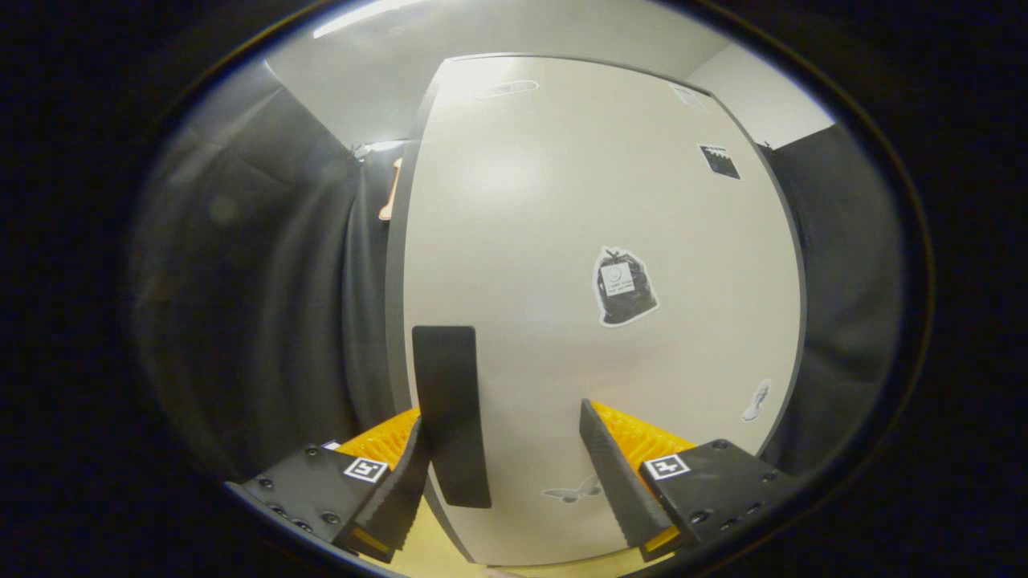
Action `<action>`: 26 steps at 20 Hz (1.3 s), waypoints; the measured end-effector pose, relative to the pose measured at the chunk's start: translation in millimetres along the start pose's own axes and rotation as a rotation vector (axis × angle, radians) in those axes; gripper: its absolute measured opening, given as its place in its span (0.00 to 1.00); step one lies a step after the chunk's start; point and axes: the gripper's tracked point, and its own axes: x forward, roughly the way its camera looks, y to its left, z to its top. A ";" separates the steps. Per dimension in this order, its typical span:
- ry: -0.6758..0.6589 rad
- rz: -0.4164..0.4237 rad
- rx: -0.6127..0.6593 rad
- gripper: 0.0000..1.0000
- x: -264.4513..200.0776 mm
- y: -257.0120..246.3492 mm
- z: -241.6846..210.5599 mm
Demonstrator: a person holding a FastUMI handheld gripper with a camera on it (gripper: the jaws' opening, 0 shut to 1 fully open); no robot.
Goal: Open the shoe cabinet door, grab the shoes and put them into the shoe cabinet, then close the shoe cabinet door.
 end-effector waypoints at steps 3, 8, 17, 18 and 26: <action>0.002 -0.015 0.004 1.00 3.5 0.1 -0.2; 0.006 -0.021 0.024 1.00 4.6 -0.8 -1.9; 0.027 0.016 0.091 1.00 4.1 2.5 -3.2; 0.027 0.017 0.092 1.00 3.6 3.3 -3.2; -0.013 0.044 0.094 1.00 -13.9 8.8 10.3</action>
